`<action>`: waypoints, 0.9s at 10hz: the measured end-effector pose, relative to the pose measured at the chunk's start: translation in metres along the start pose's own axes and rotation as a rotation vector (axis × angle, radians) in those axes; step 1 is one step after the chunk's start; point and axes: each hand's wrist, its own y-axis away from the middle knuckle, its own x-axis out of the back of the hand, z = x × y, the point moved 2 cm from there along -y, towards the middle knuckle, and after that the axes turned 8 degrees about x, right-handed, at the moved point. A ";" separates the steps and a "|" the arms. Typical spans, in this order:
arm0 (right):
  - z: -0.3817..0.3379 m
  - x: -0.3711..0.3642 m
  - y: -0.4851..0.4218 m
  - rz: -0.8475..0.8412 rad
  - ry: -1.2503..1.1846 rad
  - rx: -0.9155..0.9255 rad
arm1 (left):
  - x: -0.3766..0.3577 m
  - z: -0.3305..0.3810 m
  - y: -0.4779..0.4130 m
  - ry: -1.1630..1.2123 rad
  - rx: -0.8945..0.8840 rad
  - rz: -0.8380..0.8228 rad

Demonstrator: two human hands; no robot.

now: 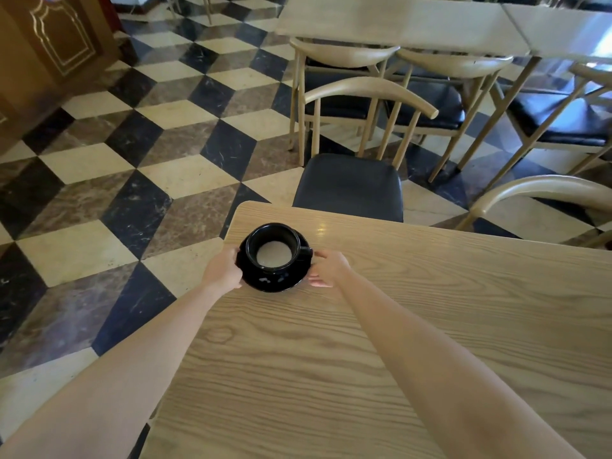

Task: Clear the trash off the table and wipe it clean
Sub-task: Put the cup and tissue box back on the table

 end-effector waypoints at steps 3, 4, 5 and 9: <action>-0.004 0.072 0.045 -0.174 0.270 0.034 | -0.005 0.026 0.081 -0.570 0.099 -0.074; -0.005 0.109 0.070 -0.261 0.424 -0.001 | -0.023 0.050 0.110 -0.643 0.159 -0.194; -0.005 0.149 0.096 -0.323 0.501 -0.033 | -0.048 0.089 0.138 -0.582 0.080 -0.306; 0.044 0.353 0.224 -0.089 0.788 -0.015 | -0.216 0.242 0.238 -0.547 -0.318 -0.503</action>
